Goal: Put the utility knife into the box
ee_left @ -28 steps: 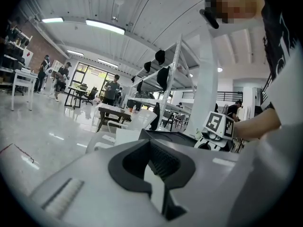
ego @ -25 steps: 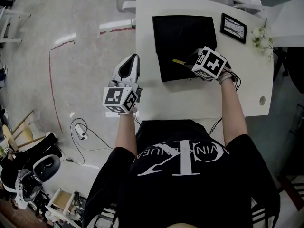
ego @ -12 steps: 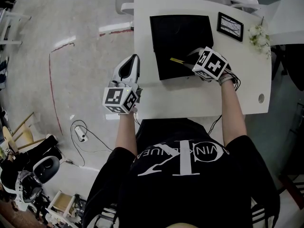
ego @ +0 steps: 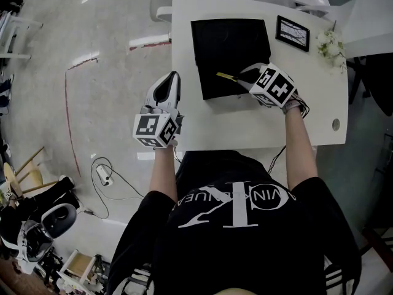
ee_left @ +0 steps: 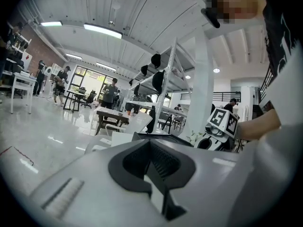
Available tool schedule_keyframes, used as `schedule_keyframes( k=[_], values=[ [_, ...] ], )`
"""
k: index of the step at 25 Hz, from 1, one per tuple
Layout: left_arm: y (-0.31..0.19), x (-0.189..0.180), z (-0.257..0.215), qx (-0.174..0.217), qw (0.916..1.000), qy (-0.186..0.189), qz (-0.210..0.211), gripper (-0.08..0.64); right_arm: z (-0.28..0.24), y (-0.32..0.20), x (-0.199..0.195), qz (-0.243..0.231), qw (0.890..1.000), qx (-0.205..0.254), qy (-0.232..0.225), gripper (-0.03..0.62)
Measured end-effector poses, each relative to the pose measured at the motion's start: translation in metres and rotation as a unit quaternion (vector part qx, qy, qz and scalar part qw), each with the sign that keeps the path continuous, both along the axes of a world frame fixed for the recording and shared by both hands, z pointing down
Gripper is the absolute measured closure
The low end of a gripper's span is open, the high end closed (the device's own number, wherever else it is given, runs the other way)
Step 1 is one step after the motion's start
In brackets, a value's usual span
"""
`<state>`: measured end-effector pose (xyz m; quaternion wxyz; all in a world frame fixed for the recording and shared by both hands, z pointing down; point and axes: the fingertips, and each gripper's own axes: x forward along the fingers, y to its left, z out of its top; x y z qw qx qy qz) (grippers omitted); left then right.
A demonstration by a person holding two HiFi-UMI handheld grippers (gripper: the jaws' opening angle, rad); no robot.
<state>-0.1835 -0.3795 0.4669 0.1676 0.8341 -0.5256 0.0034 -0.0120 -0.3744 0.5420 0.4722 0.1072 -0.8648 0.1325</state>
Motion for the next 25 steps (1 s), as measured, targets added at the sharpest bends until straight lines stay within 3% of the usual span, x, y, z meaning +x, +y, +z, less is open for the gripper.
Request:
schedule_keyframes(
  k=[11, 25],
  values=[
    [0.02, 0.015, -0.011, 0.011, 0.9999, -0.004, 0.002, 0.549, -0.027, 0.006, 0.012, 0.065, 0.995, 0.057, -0.047, 0.575],
    [0.051, 0.031, -0.031, 0.031, 0.9995, -0.01, 0.0, 0.549, -0.072, 0.021, 0.036, 0.16, 0.969, 0.107, -0.154, 0.577]
  ],
)
